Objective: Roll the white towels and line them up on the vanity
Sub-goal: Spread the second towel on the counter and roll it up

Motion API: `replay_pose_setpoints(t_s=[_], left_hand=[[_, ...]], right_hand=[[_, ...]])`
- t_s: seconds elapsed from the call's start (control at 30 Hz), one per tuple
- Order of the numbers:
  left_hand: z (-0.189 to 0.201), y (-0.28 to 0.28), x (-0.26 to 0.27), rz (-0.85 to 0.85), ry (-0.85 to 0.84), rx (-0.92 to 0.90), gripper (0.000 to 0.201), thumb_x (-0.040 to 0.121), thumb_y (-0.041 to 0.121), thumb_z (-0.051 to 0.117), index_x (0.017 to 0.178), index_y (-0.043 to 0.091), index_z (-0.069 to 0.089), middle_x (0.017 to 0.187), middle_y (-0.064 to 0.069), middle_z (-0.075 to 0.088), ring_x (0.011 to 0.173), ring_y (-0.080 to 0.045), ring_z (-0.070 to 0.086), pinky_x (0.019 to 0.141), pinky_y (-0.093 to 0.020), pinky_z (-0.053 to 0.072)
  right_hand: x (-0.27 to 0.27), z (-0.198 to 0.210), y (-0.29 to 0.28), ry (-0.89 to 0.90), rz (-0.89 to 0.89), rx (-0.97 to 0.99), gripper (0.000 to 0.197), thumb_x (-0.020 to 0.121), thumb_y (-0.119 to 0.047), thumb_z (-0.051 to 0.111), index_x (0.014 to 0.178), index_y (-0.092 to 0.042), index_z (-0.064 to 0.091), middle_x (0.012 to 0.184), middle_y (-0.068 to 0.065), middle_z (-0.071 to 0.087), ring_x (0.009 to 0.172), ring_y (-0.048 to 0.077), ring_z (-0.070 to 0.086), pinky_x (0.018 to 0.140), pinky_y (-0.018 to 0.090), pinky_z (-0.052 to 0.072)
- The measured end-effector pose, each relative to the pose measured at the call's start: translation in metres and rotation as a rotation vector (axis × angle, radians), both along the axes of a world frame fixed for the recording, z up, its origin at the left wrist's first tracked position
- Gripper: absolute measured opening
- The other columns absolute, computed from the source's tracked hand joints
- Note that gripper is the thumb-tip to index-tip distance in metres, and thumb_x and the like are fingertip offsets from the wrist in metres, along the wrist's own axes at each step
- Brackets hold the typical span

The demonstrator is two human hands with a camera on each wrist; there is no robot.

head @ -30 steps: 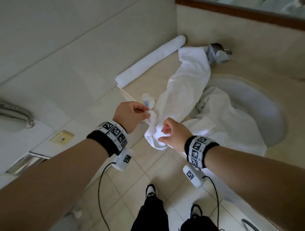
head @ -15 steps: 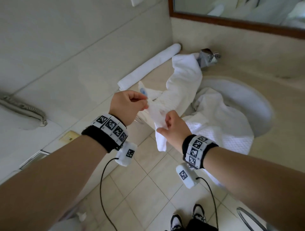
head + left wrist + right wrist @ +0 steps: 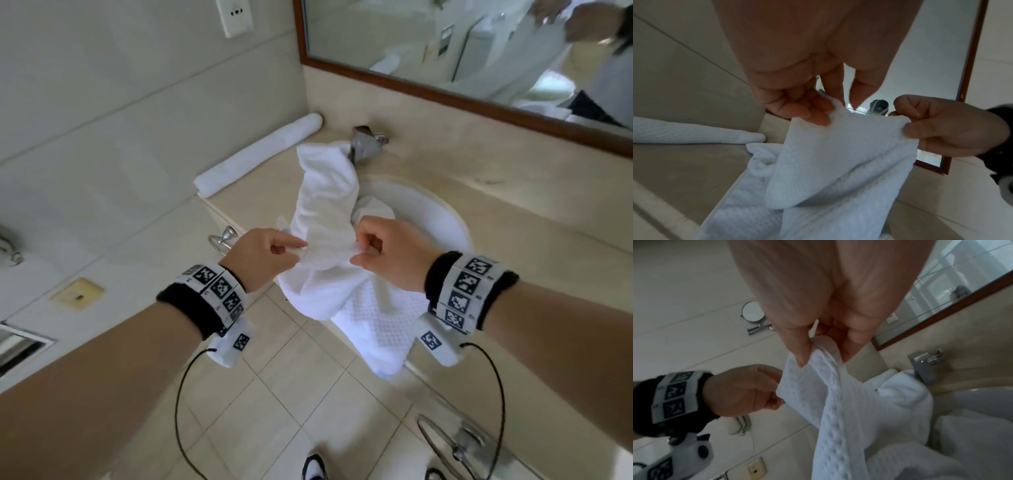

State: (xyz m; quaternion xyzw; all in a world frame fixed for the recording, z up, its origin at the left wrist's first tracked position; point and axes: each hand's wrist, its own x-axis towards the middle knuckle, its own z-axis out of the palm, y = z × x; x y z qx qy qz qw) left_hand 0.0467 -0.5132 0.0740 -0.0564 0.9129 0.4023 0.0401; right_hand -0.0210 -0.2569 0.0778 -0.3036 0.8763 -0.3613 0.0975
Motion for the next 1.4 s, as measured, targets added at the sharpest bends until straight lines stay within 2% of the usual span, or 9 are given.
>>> replay_pose_setpoints(t_s=[0.23, 0.37, 0.43, 0.53, 0.77, 0.93, 1.03, 1.2, 1.4], left_hand=[[0.003, 0.111, -0.011, 0.020, 0.077, -0.267, 0.020, 0.077, 0.038, 0.082, 0.093, 0.036, 0.071, 0.088, 0.007, 0.052, 0.081, -0.007, 0.052, 0.079, -0.022, 0.040], [0.005, 0.175, -0.014, 0.064, 0.043, -0.445, 0.021, 0.078, 0.048, 0.078, 0.091, 0.034, 0.069, 0.111, 0.009, 0.044, 0.106, -0.011, 0.038, 0.097, -0.029, 0.032], [0.008, 0.198, -0.011, 0.047, 0.101, -0.372, 0.018, 0.079, 0.038, 0.078, 0.087, 0.031, 0.064, 0.113, 0.011, 0.052, 0.108, -0.011, 0.047, 0.098, -0.033, 0.040], [0.013, 0.224, -0.009, 0.015, 0.096, -0.245, 0.021, 0.079, 0.022, 0.073, 0.088, 0.025, 0.054, 0.087, 0.009, 0.062, 0.082, -0.013, 0.060, 0.080, -0.040, 0.053], [0.020, 0.239, -0.013, 0.046, 0.032, 0.082, 0.035, 0.070, 0.027, 0.075, 0.085, 0.018, 0.045, 0.070, 0.008, 0.044, 0.062, -0.013, 0.039, 0.055, -0.033, 0.037], [0.042, 0.269, 0.000, 0.134, 0.077, 0.220, 0.034, 0.071, 0.007, 0.073, 0.080, 0.021, 0.044, 0.071, 0.006, 0.048, 0.060, -0.011, 0.041, 0.054, -0.027, 0.038], [0.060, 0.287, 0.015, 0.230, 0.122, 0.267, 0.041, 0.064, 0.004, 0.076, 0.080, 0.018, 0.041, 0.078, 0.003, 0.052, 0.065, -0.015, 0.043, 0.057, -0.030, 0.039], [0.072, 0.349, 0.043, 0.435, 0.214, 0.354, 0.042, 0.058, 0.020, 0.081, 0.067, 0.032, 0.041, 0.074, -0.004, 0.045, 0.067, -0.026, 0.034, 0.056, -0.039, 0.030], [0.084, 0.420, 0.052, 0.572, 0.335, 0.420, 0.034, 0.060, 0.010, 0.079, 0.060, 0.027, 0.050, 0.081, -0.015, 0.042, 0.074, -0.032, 0.037, 0.066, -0.046, 0.030]], right_hand=[[-0.034, 0.020, 0.096, 0.135, 0.156, 0.010, 0.038, 0.077, -0.019, 0.080, 0.067, -0.023, 0.043, 0.058, -0.010, 0.043, 0.053, 0.004, 0.042, 0.052, 0.016, 0.033], [-0.048, 0.023, 0.143, 0.148, 0.261, -0.018, 0.038, 0.076, -0.018, 0.079, 0.067, -0.022, 0.043, 0.060, -0.010, 0.043, 0.053, 0.007, 0.039, 0.055, 0.024, 0.033], [-0.049, 0.027, 0.157, 0.151, 0.306, -0.015, 0.038, 0.076, -0.019, 0.079, 0.066, -0.023, 0.042, 0.060, -0.009, 0.044, 0.053, 0.008, 0.039, 0.055, 0.027, 0.035], [-0.052, 0.036, 0.170, 0.162, 0.355, 0.027, 0.040, 0.077, -0.021, 0.078, 0.064, -0.026, 0.041, 0.062, -0.009, 0.044, 0.054, 0.007, 0.040, 0.055, 0.027, 0.034], [-0.056, 0.036, 0.198, 0.200, 0.469, 0.202, 0.044, 0.078, -0.009, 0.071, 0.061, -0.023, 0.033, 0.059, -0.005, 0.039, 0.053, 0.009, 0.031, 0.053, 0.026, 0.028], [-0.066, 0.006, 0.220, 0.172, 0.520, 0.241, 0.044, 0.078, -0.012, 0.069, 0.064, -0.022, 0.029, 0.062, -0.002, 0.039, 0.056, 0.015, 0.034, 0.055, 0.037, 0.037], [-0.074, 0.006, 0.230, 0.142, 0.489, 0.112, 0.040, 0.084, -0.016, 0.069, 0.069, -0.021, 0.033, 0.063, -0.005, 0.039, 0.055, 0.013, 0.034, 0.055, 0.031, 0.033], [-0.105, 0.054, 0.254, 0.232, 0.533, -0.125, 0.035, 0.085, -0.011, 0.067, 0.072, -0.020, 0.036, 0.066, -0.003, 0.041, 0.057, 0.012, 0.037, 0.057, 0.031, 0.034], [-0.118, 0.083, 0.300, 0.319, 0.660, -0.210, 0.030, 0.084, -0.010, 0.068, 0.074, -0.010, 0.040, 0.067, 0.006, 0.047, 0.061, 0.022, 0.044, 0.060, 0.034, 0.040]])
